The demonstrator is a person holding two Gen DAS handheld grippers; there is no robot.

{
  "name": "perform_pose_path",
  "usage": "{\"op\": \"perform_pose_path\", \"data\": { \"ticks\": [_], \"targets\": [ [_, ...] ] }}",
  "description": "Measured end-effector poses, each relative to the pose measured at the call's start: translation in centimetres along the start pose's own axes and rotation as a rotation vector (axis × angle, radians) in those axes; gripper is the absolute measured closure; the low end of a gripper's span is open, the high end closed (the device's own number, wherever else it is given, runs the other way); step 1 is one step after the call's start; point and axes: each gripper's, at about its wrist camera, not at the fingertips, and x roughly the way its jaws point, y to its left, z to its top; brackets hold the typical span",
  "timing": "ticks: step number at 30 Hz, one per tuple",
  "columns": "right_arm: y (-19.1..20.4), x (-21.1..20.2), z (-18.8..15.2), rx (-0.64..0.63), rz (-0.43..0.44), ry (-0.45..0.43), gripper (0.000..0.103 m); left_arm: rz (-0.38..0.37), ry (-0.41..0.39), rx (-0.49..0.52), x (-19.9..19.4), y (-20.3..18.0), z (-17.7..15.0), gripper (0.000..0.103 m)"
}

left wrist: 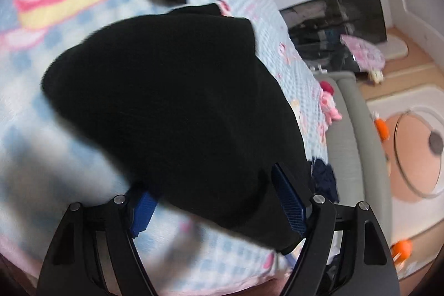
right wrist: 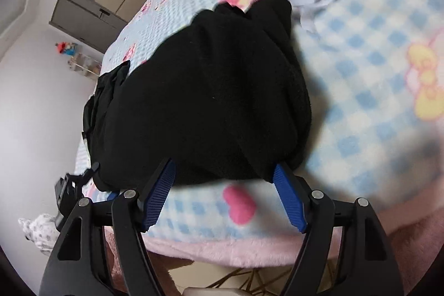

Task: Fold clothes
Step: 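Grip the folded jacket with both grippers and lift it up, rolling it over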

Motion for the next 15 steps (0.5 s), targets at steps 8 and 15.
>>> {"op": "perform_pose_path", "data": {
  "ticks": [8,15],
  "targets": [
    [0.3,3.6,-2.1,0.087,0.062,0.049,0.029,-0.053,0.020,0.038,1.5,0.3,1.0,0.023],
    [-1.2,4.2,-1.4,0.289,0.159,-0.121,0.023,-0.097,-0.021,-0.037,2.5,0.3,3.2,0.022]
  ]
}}
